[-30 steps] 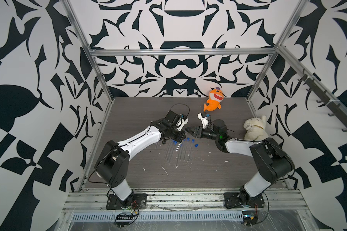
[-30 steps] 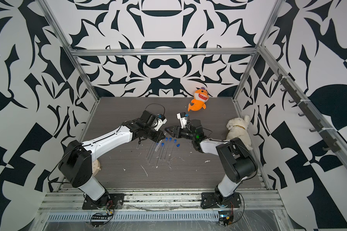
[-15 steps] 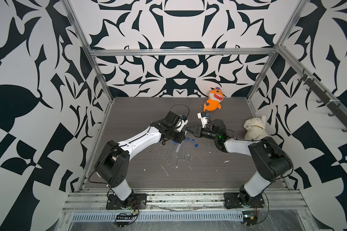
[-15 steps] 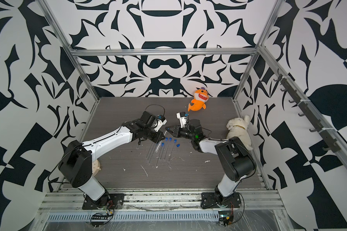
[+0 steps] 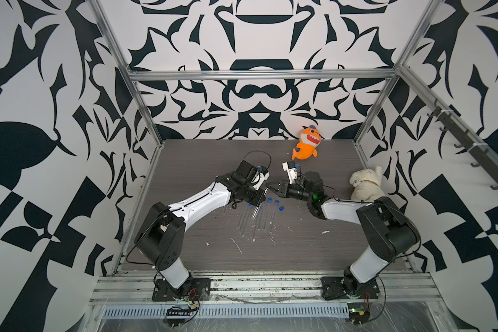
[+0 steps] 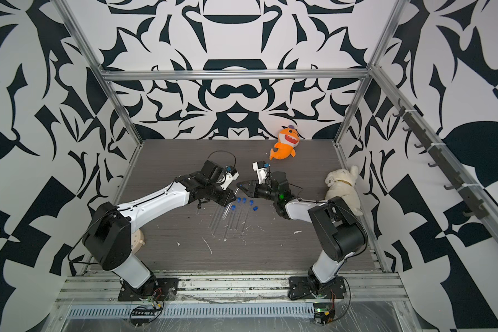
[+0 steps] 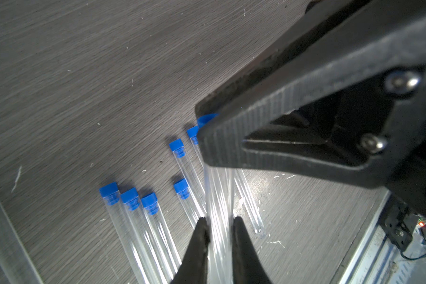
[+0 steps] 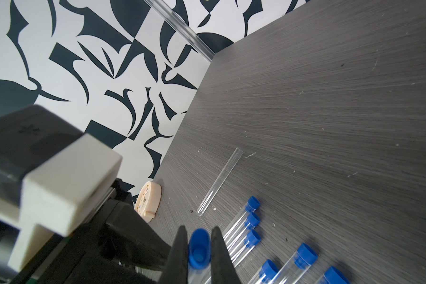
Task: Remove stoppers from test tubes
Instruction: Open the stopper on the test tube.
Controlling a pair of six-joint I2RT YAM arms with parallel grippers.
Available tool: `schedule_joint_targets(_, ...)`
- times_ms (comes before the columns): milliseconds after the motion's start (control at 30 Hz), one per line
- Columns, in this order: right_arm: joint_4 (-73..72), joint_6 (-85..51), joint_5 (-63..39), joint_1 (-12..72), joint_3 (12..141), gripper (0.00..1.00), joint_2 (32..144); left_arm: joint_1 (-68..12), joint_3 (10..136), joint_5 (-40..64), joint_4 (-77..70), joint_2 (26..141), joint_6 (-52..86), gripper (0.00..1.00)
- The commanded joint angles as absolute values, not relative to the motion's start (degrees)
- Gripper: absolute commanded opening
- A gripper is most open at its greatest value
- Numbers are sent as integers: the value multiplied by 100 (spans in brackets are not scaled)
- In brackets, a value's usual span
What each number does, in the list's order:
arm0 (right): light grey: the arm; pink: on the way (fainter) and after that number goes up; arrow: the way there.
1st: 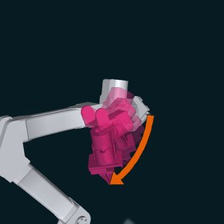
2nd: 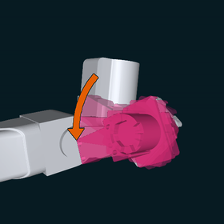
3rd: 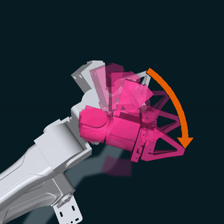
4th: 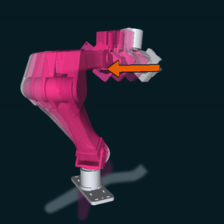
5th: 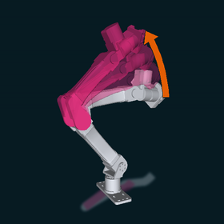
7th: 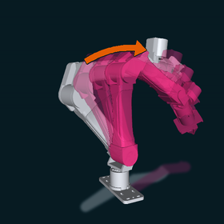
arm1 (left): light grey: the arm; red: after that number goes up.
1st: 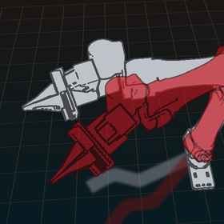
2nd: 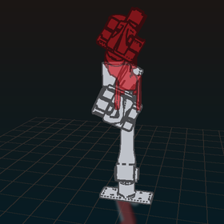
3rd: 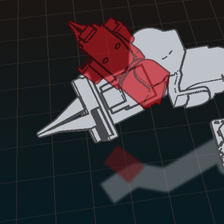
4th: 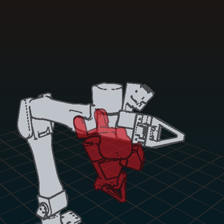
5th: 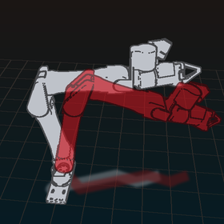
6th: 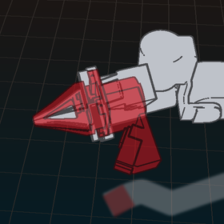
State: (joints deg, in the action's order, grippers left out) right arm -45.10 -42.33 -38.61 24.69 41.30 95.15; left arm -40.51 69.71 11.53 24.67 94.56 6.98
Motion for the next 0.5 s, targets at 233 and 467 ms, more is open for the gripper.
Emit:
schedule_joint_targets(233, -4911, -4424, -3662, 2461, 4463, 5, 9057, -4078, 6794, 1257, 2621, 9317, 551, 0)
schedule_joint_targets(467, -4458, -4154, -3261, 2426, 4462, 8, 8923, -4078, 6818, 1235, 2675, 9269, 519, 0)
